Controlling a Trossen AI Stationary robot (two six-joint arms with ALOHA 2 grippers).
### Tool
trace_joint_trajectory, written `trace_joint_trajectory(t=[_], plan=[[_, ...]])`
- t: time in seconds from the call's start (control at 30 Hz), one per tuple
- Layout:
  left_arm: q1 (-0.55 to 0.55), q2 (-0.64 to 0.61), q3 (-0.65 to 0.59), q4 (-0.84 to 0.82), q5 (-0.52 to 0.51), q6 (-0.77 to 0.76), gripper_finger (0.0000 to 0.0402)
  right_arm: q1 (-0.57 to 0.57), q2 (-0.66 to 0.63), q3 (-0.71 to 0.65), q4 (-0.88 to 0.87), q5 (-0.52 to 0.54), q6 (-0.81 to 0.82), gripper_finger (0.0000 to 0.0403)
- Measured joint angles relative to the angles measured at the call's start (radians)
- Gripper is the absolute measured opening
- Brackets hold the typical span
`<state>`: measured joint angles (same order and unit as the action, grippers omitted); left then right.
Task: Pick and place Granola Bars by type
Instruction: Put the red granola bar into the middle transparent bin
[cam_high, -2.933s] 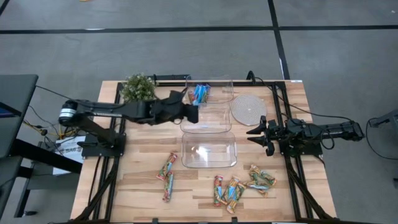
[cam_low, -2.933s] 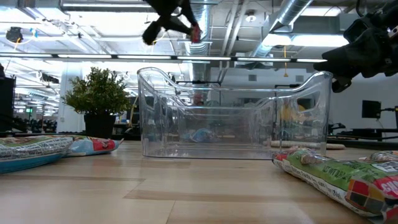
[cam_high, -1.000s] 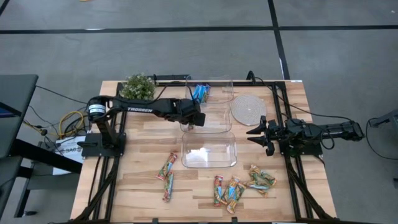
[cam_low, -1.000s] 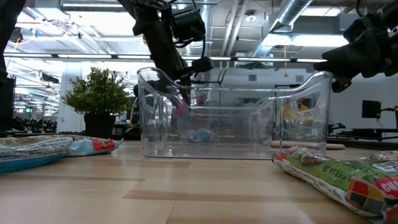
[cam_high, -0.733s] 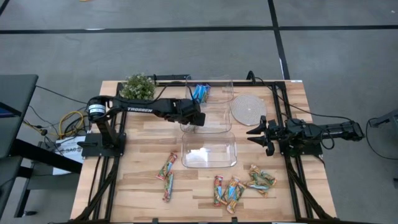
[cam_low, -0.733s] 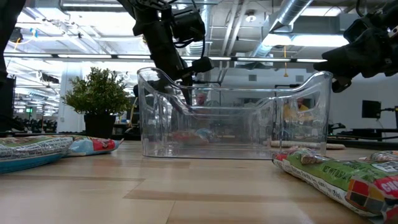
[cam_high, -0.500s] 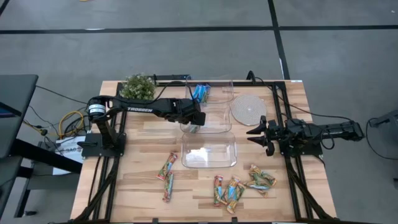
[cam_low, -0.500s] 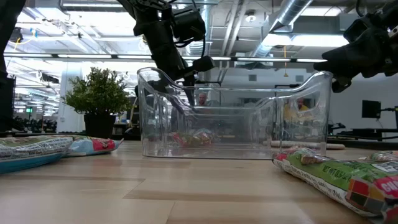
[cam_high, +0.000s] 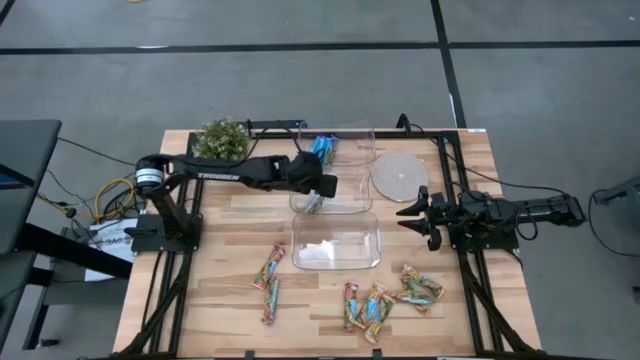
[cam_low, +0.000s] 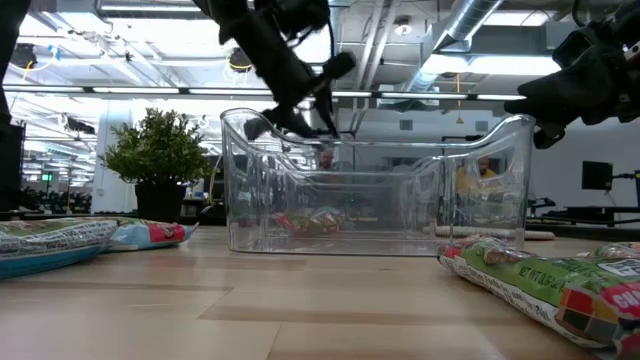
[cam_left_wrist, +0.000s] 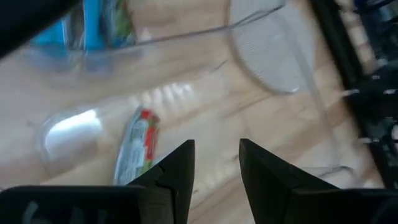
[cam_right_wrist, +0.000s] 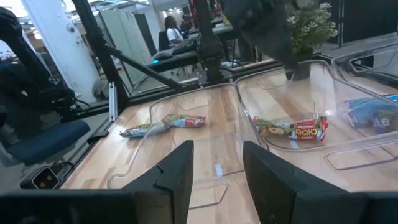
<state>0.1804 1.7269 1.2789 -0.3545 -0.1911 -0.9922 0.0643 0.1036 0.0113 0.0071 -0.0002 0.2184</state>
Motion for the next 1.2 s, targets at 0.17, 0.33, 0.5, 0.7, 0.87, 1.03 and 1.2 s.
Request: trace_joint_trajectory(t=[0.17,0.33,0.5,0.7,0.87,1.03,1.2], plan=[[-0.042,-0.066,0.000,0.056,-0.118,0.084,0.0118,0.000,0.000,0.000,0.000,0.000,0.000,0.0133],[-0.090,-0.142,0.000,0.132,-0.209,0.179,0.0118,0.000,0.000,0.000,0.000,0.000,0.000,0.0134],[-0.124,-0.191,0.000,0.195,-0.225,0.269,0.0118,0.000,0.000,0.000,0.000,0.000,0.000,0.0133],[-0.137,-0.198,0.000,0.189,-0.224,0.274,0.0118,0.000,0.000,0.000,0.000,0.000,0.000,0.0133],[-0.139,-0.198,0.000,0.187,-0.187,0.285,0.0118,0.000,0.000,0.000,0.000,0.000,0.000,0.0133],[-0.170,-0.203,0.000,0.184,-0.140,0.365,0.0118,0.000,0.000,0.000,0.000,0.000,0.000,0.0134],[-0.223,-0.248,-0.020,0.178,-0.124,0.424,0.0118,0.000,0.000,0.000,0.000,0.000,0.000,0.0133]])
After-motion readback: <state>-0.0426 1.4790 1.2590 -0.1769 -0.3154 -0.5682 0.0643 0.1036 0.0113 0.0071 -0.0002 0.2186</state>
